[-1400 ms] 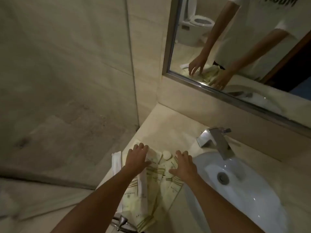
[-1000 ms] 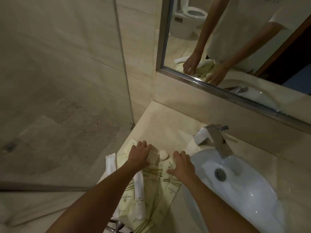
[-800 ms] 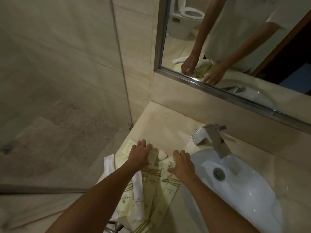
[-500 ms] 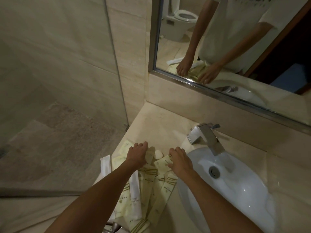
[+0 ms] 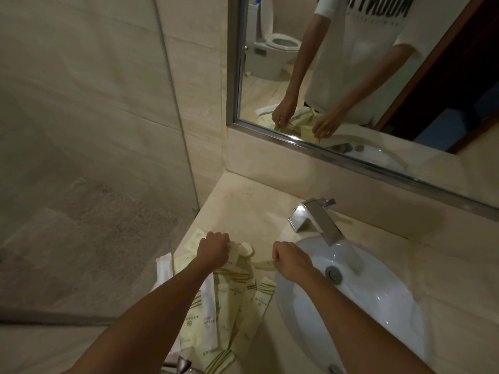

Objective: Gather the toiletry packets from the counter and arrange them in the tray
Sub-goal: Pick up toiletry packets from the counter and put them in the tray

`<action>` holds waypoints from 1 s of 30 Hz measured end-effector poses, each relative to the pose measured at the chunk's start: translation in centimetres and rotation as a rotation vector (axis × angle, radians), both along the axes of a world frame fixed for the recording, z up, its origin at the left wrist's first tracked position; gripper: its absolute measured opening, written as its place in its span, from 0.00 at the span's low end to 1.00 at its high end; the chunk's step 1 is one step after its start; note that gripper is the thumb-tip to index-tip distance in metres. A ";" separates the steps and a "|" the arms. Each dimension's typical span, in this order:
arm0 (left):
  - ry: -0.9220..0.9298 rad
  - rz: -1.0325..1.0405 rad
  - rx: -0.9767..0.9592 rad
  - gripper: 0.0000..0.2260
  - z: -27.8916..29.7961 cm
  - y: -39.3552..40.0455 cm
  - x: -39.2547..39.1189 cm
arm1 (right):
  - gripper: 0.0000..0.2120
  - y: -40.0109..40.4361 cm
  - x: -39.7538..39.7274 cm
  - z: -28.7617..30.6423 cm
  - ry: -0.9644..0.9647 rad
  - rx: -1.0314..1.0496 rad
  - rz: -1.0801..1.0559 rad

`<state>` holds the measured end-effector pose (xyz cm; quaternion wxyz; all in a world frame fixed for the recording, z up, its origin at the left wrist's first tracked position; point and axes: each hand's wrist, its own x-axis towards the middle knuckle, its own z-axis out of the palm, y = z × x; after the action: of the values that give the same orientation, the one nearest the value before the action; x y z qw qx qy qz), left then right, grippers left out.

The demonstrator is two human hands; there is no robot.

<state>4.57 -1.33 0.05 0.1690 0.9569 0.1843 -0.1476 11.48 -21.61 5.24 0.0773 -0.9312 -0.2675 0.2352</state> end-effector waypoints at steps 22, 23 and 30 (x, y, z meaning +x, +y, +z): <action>-0.239 0.025 -0.770 0.03 5.9 -5.2 2.1 | 0.08 -8.8 0.2 5.7 0.197 0.283 -0.316; -0.228 0.037 -0.814 0.02 5.9 -6.2 2.3 | 0.08 -9.9 0.1 5.8 0.183 0.274 -0.333; -0.148 0.160 -1.068 0.10 6.0 -13.3 3.6 | 0.14 -18.4 -1.0 5.7 0.141 0.278 -0.472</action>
<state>8.18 -14.62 6.06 0.6548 0.7289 0.1434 -0.1396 10.44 -40.03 10.97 0.2752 -0.9296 -0.0668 0.2360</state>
